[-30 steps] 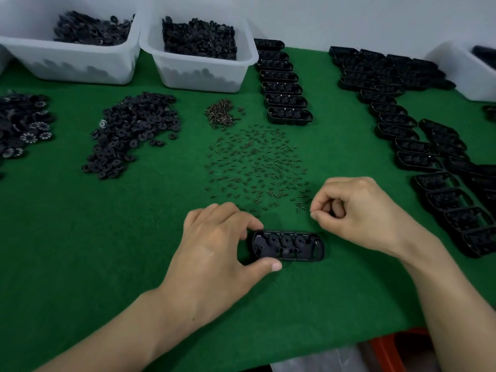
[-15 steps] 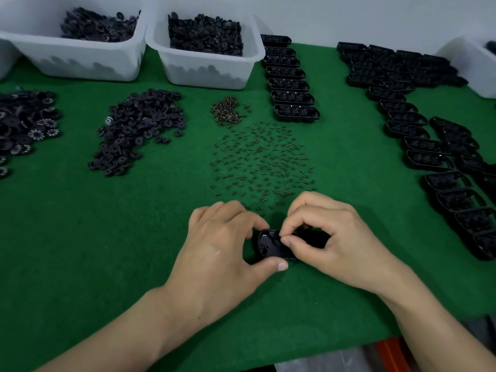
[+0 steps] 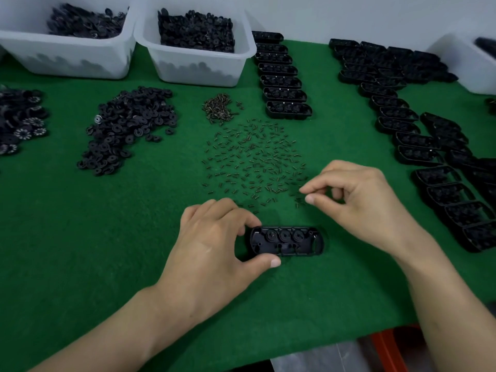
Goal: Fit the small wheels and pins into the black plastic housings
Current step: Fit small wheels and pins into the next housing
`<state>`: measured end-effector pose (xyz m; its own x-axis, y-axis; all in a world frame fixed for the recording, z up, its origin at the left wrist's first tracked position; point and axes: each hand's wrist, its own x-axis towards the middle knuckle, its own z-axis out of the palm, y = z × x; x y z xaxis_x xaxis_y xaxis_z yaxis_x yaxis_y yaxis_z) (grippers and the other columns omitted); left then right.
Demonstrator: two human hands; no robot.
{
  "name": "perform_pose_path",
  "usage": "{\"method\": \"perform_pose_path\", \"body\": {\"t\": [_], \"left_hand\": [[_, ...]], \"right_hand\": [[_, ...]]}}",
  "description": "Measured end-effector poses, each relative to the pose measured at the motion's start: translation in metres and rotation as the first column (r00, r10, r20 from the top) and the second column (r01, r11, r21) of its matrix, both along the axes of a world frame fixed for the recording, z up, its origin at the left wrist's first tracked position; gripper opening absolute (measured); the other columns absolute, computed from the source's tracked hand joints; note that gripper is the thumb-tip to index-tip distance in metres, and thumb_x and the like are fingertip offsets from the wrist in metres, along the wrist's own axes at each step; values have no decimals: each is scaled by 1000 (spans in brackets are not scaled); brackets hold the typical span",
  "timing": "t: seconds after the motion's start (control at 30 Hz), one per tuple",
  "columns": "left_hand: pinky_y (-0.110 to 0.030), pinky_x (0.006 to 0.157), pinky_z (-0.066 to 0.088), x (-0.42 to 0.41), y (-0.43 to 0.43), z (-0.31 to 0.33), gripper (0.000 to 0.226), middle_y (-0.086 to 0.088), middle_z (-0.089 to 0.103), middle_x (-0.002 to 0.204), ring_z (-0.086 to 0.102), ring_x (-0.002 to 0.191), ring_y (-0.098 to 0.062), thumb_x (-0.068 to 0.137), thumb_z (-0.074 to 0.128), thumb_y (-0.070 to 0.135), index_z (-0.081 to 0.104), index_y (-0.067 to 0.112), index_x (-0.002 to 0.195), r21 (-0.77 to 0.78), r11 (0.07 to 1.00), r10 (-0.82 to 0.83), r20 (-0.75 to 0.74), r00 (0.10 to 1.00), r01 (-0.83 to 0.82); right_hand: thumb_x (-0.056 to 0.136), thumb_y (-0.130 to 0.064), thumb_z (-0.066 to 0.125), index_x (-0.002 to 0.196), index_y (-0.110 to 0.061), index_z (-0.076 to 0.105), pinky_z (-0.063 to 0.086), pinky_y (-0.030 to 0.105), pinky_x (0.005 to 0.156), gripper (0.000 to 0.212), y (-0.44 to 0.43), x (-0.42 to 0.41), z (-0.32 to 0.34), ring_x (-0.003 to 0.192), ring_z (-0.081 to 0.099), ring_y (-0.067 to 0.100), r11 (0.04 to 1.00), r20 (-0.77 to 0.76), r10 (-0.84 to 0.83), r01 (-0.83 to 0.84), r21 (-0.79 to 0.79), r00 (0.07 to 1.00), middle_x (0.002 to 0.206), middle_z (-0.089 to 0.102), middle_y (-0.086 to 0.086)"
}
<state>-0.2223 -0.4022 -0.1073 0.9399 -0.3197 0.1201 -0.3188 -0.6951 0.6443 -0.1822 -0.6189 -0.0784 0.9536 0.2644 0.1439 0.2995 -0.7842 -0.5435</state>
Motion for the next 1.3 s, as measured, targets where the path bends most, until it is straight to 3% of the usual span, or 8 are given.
{"method": "perform_pose_path", "body": {"t": [0.1, 0.23, 0.33, 0.43, 0.6, 0.93, 1.1, 1.3], "left_hand": [[-23, 82, 24, 0, -1, 1, 50, 19, 46, 76, 46, 78, -4, 61, 53, 68, 64, 29, 90, 0, 1000, 0, 1, 1000, 0], [-21, 80, 24, 1, -1, 1, 49, 19, 46, 76, 46, 78, -5, 61, 54, 66, 64, 29, 90, 8, 1000, -2, 4, 1000, 2], [-21, 80, 24, 1, 0, 1, 48, 19, 46, 76, 46, 78, -4, 61, 53, 67, 63, 29, 90, 8, 1000, -2, 3, 1000, 2], [-22, 81, 25, 0, -1, 1, 47, 19, 46, 76, 45, 78, -4, 61, 54, 66, 63, 30, 89, 2, 1000, 1, -2, 1000, -1], [-22, 79, 25, 1, -1, 0, 44, 19, 45, 75, 45, 77, -4, 61, 56, 65, 63, 30, 88, 11, 1000, 5, 6, 1000, -5], [-22, 78, 24, 0, -1, -1, 42, 19, 45, 75, 44, 76, -3, 63, 64, 64, 63, 30, 88, 19, 1000, 6, 22, 1000, -6], [-21, 77, 23, 0, -2, -1, 44, 20, 43, 74, 43, 77, 2, 61, 56, 66, 62, 31, 87, 13, 1000, 10, 25, 1000, -10], [-21, 77, 23, 0, -2, -1, 45, 20, 45, 74, 43, 77, 1, 63, 57, 68, 62, 31, 87, 13, 1000, 11, 27, 1000, -11]], "right_hand": [[74, -12, 74, 80, -23, 73, 36, 7, 61, 12, 3, 3, 0, 67, 51, -7, 997, -7, 48, -48, -59, 999, 74, 55, -14], [76, -17, 74, 82, -26, 74, 49, 37, 66, 11, 5, 5, -1, 72, 55, 11, 980, -30, 102, -105, -171, 994, 77, 57, -7], [79, -16, 70, 82, -23, 70, 48, 36, 71, 7, 8, 3, 1, 77, 52, 9, 951, -27, 153, -154, -267, 988, 82, 55, -9], [80, -13, 67, 79, -22, 64, 38, 14, 69, 9, 7, -4, 4, 75, 51, 1, 977, -23, 169, -171, -131, 985, 81, 55, -13], [77, -11, 70, 77, -21, 67, 40, 19, 67, 10, 16, -22, -2, 76, 54, 12, 959, -123, 243, -219, 179, 962, 82, 55, -8], [76, -7, 70, 78, -20, 70, 40, 18, 66, 12, 16, -25, -12, 73, 54, 11, 955, -110, 226, -198, 221, 968, 81, 55, -5], [77, -10, 67, 77, -20, 69, 45, 31, 62, 10, 16, -25, -11, 70, 55, 16, 953, -91, 221, -195, 231, 971, 81, 57, -5], [78, -7, 70, 77, -22, 69, 45, 30, 62, 15, 14, -24, -12, 70, 54, 17, 957, -102, 220, -194, 217, 970, 81, 57, -6]]}}
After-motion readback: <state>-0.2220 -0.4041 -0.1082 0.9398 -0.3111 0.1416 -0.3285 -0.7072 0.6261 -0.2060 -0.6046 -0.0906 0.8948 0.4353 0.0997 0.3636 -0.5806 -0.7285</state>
